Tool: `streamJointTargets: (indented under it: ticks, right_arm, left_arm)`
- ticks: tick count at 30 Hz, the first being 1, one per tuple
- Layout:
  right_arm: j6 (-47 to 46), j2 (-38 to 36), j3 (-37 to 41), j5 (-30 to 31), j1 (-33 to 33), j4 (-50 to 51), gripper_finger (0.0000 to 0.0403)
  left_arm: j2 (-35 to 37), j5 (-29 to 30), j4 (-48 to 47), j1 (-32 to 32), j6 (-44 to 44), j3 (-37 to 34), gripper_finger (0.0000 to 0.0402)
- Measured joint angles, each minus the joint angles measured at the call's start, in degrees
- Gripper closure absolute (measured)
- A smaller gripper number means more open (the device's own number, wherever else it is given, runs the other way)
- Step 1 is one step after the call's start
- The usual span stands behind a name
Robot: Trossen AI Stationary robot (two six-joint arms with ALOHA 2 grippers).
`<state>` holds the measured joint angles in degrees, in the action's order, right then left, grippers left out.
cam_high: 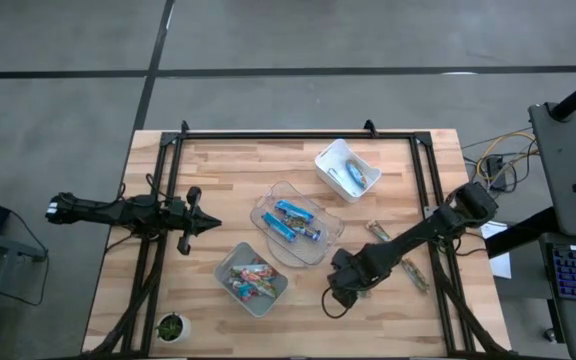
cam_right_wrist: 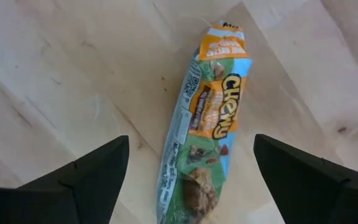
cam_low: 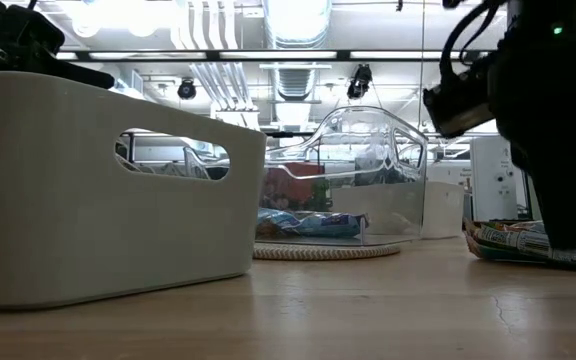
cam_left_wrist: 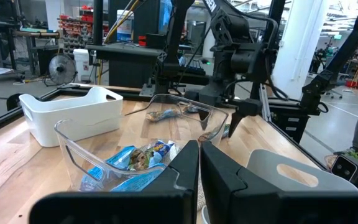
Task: Pick and place Granola Bars by type
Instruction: Put the yellow granola bar into the white bin
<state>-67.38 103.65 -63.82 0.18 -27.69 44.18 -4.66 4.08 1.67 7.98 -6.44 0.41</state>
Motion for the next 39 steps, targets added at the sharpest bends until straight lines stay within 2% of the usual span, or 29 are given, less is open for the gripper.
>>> streamJointTargets:
  ticks: [10,16,39]
  right_arm:
    - [-0.18,3.99,-1.69,-0.30,-0.04,0.91,0.0068]
    - [-0.32,3.99,-1.76,-0.49,-0.01,1.71,0.0088]
    - [0.51,3.99,-2.16,-3.46,-0.01,2.25,0.0260]
  left_arm:
    - [0.00,0.01,0.00,0.00,0.00,0.01,0.0401]
    - [0.01,0.01,0.00,-0.01,0.00,-0.01,0.0401]
    - [-0.01,0.01,0.00,0.00,0.00,0.01,0.0401]
